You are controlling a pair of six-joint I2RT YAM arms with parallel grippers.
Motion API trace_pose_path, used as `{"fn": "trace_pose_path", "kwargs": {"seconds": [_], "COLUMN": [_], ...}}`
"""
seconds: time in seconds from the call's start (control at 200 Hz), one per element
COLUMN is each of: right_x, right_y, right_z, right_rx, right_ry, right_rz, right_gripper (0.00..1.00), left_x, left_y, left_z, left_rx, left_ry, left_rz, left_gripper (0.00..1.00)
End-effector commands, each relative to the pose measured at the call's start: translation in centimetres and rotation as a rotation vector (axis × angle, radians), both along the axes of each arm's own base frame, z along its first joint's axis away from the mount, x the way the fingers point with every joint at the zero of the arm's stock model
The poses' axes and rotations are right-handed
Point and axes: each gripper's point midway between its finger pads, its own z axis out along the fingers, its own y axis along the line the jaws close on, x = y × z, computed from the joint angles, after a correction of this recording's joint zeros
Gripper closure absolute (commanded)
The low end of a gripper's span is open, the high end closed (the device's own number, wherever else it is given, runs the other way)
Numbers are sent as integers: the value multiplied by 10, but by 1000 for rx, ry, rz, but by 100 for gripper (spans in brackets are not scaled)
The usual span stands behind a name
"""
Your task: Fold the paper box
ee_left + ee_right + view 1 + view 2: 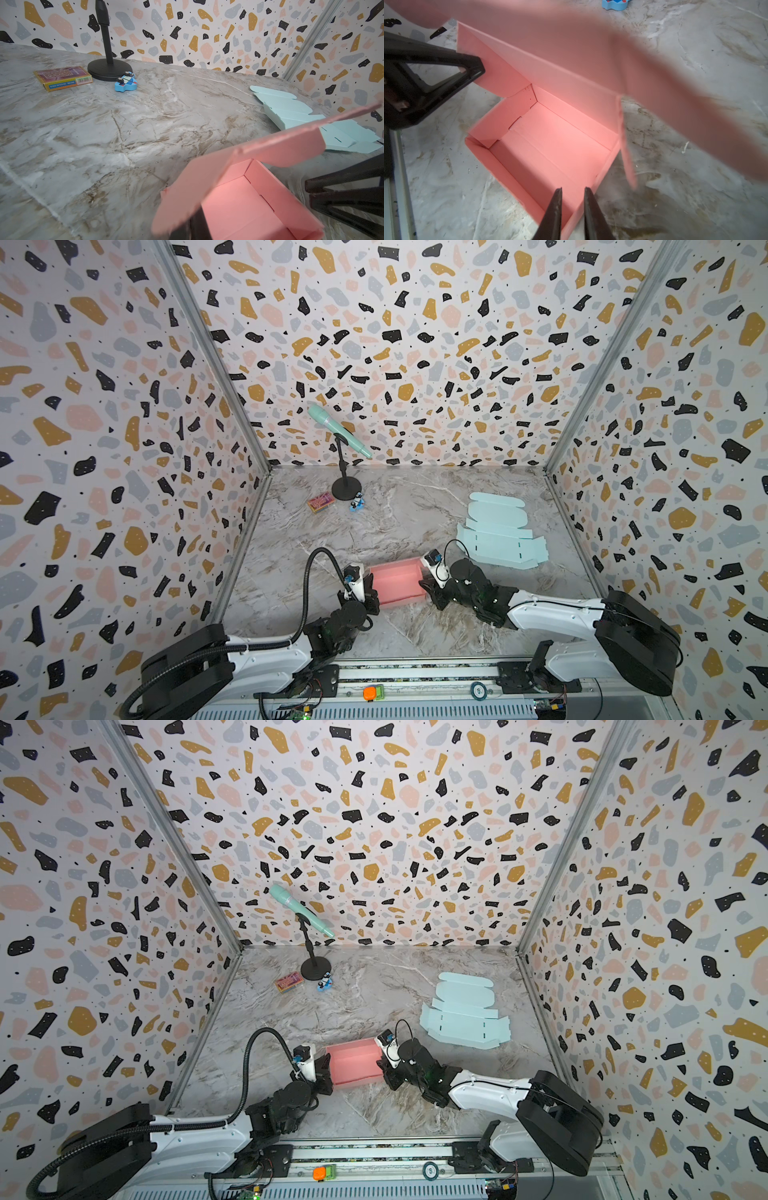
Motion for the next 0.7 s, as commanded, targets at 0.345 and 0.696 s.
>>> {"fn": "trace_pose_path", "kwargs": {"seconds": [0.345, 0.696], "right_x": [-1, 11], "right_y": [-34, -36], "right_z": [38, 39], "right_rx": [136, 88], "right_ry": [-36, -35], "right_rz": [-155, -87], "right_gripper": [76, 62], "left_x": [-13, -13], "left_y": [-2, -4], "left_z": [-25, -1], "left_rx": [112, 59], "left_ry": [59, 35], "left_rz": [-58, -62], "left_gripper": [100, 100]}}
